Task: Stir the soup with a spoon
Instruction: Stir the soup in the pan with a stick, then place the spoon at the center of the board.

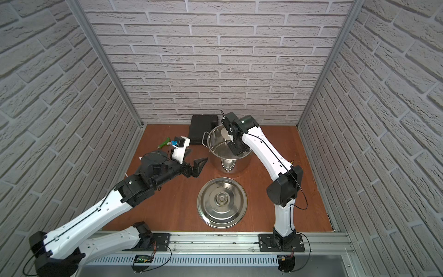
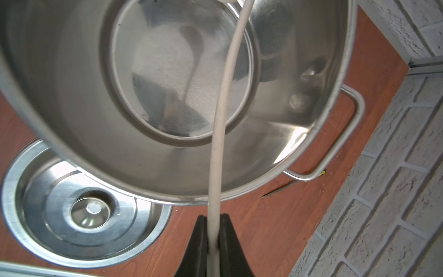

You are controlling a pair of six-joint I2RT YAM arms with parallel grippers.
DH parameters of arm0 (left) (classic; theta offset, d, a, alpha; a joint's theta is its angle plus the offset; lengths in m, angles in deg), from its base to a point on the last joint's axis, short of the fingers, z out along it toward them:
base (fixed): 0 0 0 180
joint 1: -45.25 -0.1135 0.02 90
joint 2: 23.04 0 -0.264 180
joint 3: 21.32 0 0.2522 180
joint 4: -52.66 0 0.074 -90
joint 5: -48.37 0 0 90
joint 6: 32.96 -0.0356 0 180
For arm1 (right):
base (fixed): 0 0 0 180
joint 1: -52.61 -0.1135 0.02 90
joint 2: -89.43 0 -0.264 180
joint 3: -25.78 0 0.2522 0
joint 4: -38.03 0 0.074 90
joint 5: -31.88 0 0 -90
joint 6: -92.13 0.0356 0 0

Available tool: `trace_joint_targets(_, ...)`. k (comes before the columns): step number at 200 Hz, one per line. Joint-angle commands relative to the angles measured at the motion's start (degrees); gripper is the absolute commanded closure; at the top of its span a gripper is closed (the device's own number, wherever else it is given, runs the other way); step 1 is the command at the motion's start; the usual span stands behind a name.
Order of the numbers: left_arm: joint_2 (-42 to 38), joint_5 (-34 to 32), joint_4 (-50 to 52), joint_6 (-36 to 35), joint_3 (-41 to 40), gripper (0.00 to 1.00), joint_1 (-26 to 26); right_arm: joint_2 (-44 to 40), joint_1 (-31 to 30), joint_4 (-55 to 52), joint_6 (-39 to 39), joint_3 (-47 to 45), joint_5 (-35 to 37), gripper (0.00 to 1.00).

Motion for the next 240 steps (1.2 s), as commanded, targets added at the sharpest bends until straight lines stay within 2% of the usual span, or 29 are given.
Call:
trace_joint_targets(1, -1.9, -1.8, 0.3, -0.2, -1.1, 0.02, 0.3, -3.8, -1.3, -0.1, -0.4, -0.4, -2.6, 0.98)
trace_joint_targets(30, -2.5, -2.0, 0.9, -1.0, -1.4, 0.02, 0.3, -9.6, -1.4, 0.1, -0.1, -5.3, -2.5, 0.98)
trace_joint_targets(60, -1.6, -2.5, -0.2, -1.8, -1.8, 0.02, 0.3, -18.3, -0.8, 5.5, -0.5, -10.2, -1.5, 0.98)
trace_joint_targets(91, -0.1, -3.7, -1.2, -2.6, -0.5, 0.02, 0.3, -29.8, 0.7, 14.8, -0.3, -15.5, -1.6, 0.98)
trace_joint_targets(116, 0.1, -4.6, -2.0, -3.2, 0.1, 0.02, 0.2, -41.4, 5.2, 25.0, 3.7, -26.2, -1.6, 0.97)
trace_joint_targets(158, 0.2, -6.5, -2.5, -3.3, 0.3, 0.02, 0.2, -50.4, 19.9, 36.1, 16.2, -44.8, -13.9, 0.97)
trace_joint_targets(199, 0.6, -5.2, -1.3, -3.1, 1.3, 0.02, 0.2, -51.6, 34.2, 49.5, 29.2, -58.1, -29.1, 0.97)
trace_joint_targets(219, 0.6, -4.6, -0.6, -3.0, 1.0, 0.02, 0.3, -50.1, 38.0, 56.7, 34.3, -64.0, -34.5, 0.97)
trace_joint_targets(240, 0.5, -3.3, 0.9, -2.8, 1.1, 0.02, 0.3, -46.8, 39.1, 63.0, 37.5, -68.7, -38.3, 0.97)
